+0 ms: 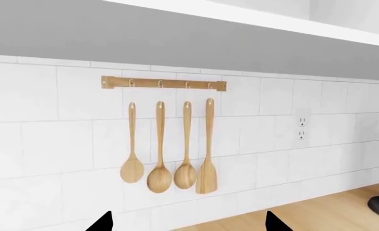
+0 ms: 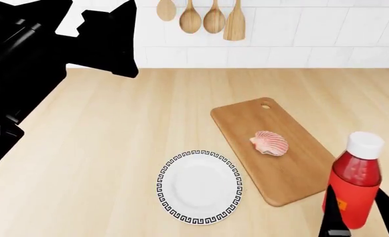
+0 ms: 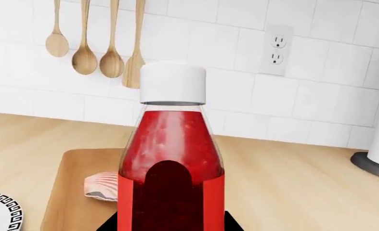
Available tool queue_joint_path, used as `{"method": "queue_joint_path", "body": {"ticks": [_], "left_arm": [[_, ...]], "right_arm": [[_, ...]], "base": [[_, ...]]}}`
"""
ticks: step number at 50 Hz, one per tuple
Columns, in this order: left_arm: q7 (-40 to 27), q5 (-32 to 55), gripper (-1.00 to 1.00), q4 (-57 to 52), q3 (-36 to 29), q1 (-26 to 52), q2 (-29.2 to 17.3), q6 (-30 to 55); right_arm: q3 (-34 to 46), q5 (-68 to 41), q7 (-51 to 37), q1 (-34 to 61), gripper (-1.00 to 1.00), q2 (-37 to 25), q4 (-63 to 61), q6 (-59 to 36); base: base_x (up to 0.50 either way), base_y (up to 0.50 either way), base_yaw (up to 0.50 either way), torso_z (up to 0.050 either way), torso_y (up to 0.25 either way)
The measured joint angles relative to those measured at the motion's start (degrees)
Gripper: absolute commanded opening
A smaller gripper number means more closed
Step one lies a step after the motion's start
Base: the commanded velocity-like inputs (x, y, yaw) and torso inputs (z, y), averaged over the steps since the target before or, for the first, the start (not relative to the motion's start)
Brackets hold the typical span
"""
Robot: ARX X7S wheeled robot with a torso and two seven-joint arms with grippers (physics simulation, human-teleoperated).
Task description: Pick the scallop from the plate and place it on the cutting board. Then pick the condiment bottle from the cabinet and place it next to the cutting board.
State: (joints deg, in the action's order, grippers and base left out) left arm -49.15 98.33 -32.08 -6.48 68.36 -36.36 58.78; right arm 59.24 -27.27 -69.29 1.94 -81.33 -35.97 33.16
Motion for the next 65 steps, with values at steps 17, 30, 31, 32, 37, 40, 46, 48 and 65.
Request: {"method": "queue_joint_path", "body": {"ticks": [17,30,31,32,37,40,46,48,65], "left_arm": [[-0.1,0.0,1.00,0.0,-0.5,0.2,0.0,-0.3],[0.1,-0.3,1.00,0.1,-1.0,0.2,0.0,-0.5],[0.2,-0.3,1.00,0.1,-1.0,0.2,0.0,-0.5],[0.2,-0.4,1.00,0.1,-1.0,0.2,0.0,-0.5],[0.4,-0.5,1.00,0.1,-1.1,0.1,0.0,-0.6],[0.4,-0.6,1.00,0.1,-1.2,0.1,0.0,-0.7],[0.4,-0.6,1.00,0.1,-1.4,0.1,0.0,-0.8],[0.4,-0.7,1.00,0.1,-1.4,0.1,0.0,-0.9],[0.2,-0.3,1.00,0.0,-1.5,0.1,-0.3,-1.3]], "right_arm": [[-0.1,-2.2,3.7,2.0,-1.00,4.6,5.1,-0.6],[0.0,-2.9,5.2,2.5,-1.00,7.0,7.9,-0.5],[0.0,-2.9,5.2,2.4,-1.00,7.1,8.0,-0.5],[0.0,-2.9,5.3,2.4,-1.00,7.2,8.2,-0.4],[0.1,-2.8,5.4,2.2,-1.00,7.7,9.0,0.2],[0.1,-2.6,5.4,2.2,-1.00,8.0,9.4,0.6],[0.0,-2.5,5.6,2.4,-1.00,8.6,10.1,1.0],[-0.1,-2.5,5.6,2.4,-1.00,8.8,10.3,1.1],[0.0,-2.3,5.4,1.7,1.00,8.8,10.4,1.3]], "base": [[0.00,0.00,0.00,0.000,0.001],[0.00,0.00,0.00,0.001,0.000],[0.00,0.00,0.00,0.000,0.000],[0.00,0.00,0.00,0.000,0.000],[0.00,0.00,0.00,0.000,0.000],[0.00,0.00,0.00,0.000,0.000],[0.00,0.00,0.00,0.000,0.000],[0.00,0.00,0.00,0.000,0.000],[0.00,0.00,0.00,0.000,0.000]]}}
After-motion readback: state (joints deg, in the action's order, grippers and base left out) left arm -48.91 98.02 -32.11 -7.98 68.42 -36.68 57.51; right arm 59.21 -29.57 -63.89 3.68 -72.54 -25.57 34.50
